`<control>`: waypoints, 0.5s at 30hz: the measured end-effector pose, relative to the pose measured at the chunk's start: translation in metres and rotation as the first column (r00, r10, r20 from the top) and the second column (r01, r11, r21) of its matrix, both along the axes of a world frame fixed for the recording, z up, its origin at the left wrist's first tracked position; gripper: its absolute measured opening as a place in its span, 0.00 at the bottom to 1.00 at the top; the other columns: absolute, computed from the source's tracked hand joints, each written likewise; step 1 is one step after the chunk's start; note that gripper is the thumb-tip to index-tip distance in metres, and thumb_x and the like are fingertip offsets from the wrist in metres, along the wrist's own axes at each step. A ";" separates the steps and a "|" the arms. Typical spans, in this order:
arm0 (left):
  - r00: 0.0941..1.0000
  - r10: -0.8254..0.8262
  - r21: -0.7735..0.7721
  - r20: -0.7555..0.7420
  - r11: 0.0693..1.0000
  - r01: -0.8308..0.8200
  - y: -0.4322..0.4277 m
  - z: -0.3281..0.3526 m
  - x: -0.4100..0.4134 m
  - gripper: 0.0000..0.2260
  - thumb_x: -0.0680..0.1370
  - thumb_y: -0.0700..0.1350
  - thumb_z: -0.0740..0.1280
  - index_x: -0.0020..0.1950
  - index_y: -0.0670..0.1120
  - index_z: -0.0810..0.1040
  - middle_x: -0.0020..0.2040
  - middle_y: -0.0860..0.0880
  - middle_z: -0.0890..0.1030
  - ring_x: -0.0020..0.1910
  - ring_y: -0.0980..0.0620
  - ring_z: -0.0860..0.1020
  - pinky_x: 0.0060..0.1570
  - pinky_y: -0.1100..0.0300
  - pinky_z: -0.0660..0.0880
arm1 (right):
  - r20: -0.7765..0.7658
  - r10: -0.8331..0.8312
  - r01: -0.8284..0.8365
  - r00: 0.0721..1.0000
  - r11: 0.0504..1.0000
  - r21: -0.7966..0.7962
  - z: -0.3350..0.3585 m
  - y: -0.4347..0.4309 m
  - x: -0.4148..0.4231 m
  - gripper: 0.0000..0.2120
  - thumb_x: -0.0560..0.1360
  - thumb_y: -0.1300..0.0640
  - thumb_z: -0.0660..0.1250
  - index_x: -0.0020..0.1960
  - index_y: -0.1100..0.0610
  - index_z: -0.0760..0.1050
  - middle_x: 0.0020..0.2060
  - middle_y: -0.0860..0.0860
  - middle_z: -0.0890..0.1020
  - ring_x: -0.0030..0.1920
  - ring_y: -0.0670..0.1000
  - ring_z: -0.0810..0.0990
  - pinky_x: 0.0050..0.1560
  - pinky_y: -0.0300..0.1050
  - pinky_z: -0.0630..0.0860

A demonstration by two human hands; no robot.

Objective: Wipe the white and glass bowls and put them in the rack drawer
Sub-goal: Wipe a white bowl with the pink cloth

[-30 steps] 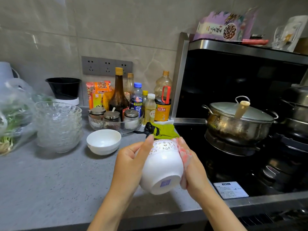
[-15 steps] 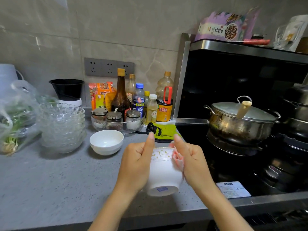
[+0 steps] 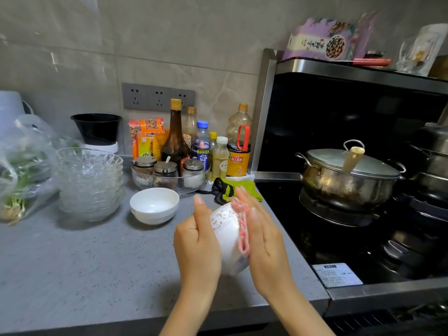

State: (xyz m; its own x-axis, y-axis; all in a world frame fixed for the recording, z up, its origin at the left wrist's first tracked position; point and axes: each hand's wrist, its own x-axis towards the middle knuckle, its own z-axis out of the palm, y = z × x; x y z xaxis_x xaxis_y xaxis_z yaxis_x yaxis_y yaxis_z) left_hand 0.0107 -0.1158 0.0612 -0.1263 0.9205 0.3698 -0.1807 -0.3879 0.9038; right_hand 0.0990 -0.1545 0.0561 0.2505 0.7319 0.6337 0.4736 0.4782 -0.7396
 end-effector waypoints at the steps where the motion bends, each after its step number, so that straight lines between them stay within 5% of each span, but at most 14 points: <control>1: 1.000 -0.004 0.004 0.012 1.000 0.004 0.000 0.001 0.000 0.30 0.74 0.64 0.53 0.26 0.41 0.68 0.23 0.45 0.72 0.25 0.51 0.71 0.29 0.52 0.67 | 0.099 -0.042 0.040 0.994 0.999 0.026 0.000 -0.001 -0.004 0.18 0.80 0.44 0.48 0.69 0.38 0.66 0.70 0.36 0.68 0.73 0.40 0.62 0.73 0.50 0.61; 4: 0.999 -0.002 0.047 -0.051 0.999 0.005 0.000 0.000 0.001 0.33 0.77 0.68 0.52 0.28 0.43 0.73 0.24 0.45 0.75 0.26 0.46 0.75 0.32 0.45 0.73 | 0.498 -0.290 0.206 0.817 0.954 0.218 -0.006 0.000 -0.013 0.20 0.83 0.50 0.48 0.72 0.48 0.67 0.72 0.41 0.67 0.74 0.44 0.60 0.73 0.50 0.59; 6: 0.996 0.013 0.081 -0.088 0.997 -0.006 0.000 -0.001 -0.002 0.33 0.73 0.69 0.51 0.31 0.42 0.76 0.25 0.44 0.78 0.28 0.45 0.78 0.34 0.43 0.75 | 0.518 -0.277 0.188 0.810 0.958 0.218 -0.004 0.002 -0.012 0.20 0.83 0.50 0.48 0.72 0.49 0.68 0.72 0.43 0.68 0.74 0.44 0.60 0.72 0.50 0.60; 8: 0.993 -0.006 0.094 -0.116 0.995 0.017 -0.001 -0.001 -0.006 0.34 0.71 0.70 0.53 0.29 0.38 0.73 0.24 0.41 0.75 0.25 0.45 0.75 0.30 0.45 0.73 | 0.359 -0.130 0.102 0.924 0.990 0.094 0.002 0.001 -0.009 0.20 0.82 0.49 0.49 0.71 0.45 0.68 0.71 0.41 0.69 0.73 0.41 0.62 0.72 0.46 0.61; 10: 0.988 -0.054 0.107 -0.142 0.992 0.069 -0.002 0.000 -0.010 0.33 0.68 0.69 0.60 0.29 0.37 0.70 0.25 0.38 0.72 0.25 0.45 0.69 0.27 0.50 0.67 | 0.041 0.053 -0.053 0.998 0.999 -0.014 0.009 0.000 -0.003 0.17 0.81 0.47 0.51 0.66 0.42 0.72 0.66 0.41 0.75 0.69 0.41 0.69 0.69 0.43 0.66; 12: 0.983 -0.136 0.088 -0.120 0.985 0.147 -0.001 0.001 -0.013 0.30 0.65 0.66 0.67 0.31 0.36 0.72 0.29 0.36 0.73 0.27 0.46 0.69 0.30 0.53 0.67 | -0.171 0.130 -0.142 0.977 0.988 -0.057 0.013 0.000 0.003 0.16 0.79 0.49 0.54 0.59 0.47 0.78 0.57 0.45 0.82 0.60 0.42 0.78 0.61 0.39 0.73; 15: 0.958 -0.287 0.011 -0.013 0.958 0.287 0.001 0.000 -0.017 0.28 0.63 0.61 0.73 0.31 0.36 0.71 0.28 0.37 0.72 0.28 0.49 0.72 0.31 0.56 0.67 | -0.250 0.104 -0.139 0.963 0.982 -0.125 0.017 0.003 0.010 0.16 0.78 0.46 0.59 0.45 0.50 0.83 0.42 0.49 0.84 0.46 0.47 0.82 0.48 0.41 0.76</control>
State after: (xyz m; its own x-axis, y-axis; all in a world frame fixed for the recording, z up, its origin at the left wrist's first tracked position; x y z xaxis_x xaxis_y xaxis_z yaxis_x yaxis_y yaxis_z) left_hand -0.0064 -0.1150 0.0611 0.1464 0.9126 0.3817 -0.2757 -0.3329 0.9017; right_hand 0.1095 -0.1511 0.0727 0.2870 0.8436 0.4539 0.2175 0.4040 -0.8885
